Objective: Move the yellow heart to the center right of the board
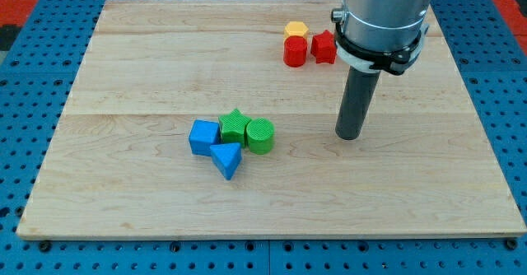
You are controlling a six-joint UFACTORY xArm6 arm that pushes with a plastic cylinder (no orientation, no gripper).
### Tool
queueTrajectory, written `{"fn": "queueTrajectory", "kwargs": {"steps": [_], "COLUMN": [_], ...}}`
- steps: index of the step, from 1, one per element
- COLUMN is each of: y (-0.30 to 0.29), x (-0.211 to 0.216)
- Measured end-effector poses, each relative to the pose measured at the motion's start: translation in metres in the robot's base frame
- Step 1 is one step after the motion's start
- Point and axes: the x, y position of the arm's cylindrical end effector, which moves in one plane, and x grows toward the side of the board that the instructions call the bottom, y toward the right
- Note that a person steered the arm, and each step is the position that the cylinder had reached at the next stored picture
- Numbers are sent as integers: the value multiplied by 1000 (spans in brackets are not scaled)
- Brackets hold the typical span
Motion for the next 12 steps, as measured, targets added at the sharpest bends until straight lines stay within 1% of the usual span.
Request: {"fn": "queueTrajectory", "kwargs": {"steps": [3,6,8,10,11,12], "y": [-3,-13,-13,-1,-16,-32], "x": [0,-27,-29,-34,-48,-82]}}
